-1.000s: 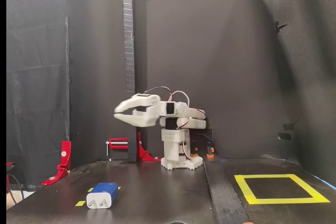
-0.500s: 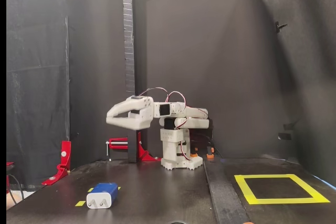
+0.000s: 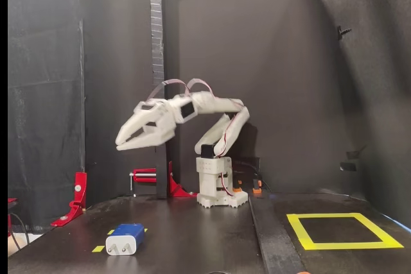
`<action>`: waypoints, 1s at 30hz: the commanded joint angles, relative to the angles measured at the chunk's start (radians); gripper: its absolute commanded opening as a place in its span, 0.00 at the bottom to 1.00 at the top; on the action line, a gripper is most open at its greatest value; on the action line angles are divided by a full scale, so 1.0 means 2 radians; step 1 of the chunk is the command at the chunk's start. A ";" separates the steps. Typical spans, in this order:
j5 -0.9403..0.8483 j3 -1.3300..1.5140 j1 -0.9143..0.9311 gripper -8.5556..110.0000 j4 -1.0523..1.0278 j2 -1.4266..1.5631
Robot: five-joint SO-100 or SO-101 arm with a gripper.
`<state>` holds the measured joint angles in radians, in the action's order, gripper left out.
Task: Grasp the block and place it in the designated area.
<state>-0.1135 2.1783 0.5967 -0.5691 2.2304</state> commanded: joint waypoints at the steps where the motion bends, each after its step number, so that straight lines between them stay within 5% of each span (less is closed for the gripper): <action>1: -0.003 -0.109 0.000 0.07 -0.070 -0.070; 19: -0.054 -0.367 -0.012 0.07 -0.370 -0.299; 30: -0.073 -0.401 -0.008 0.07 -0.389 -0.347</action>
<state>-0.2500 1.4189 0.5752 -1.3422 1.5309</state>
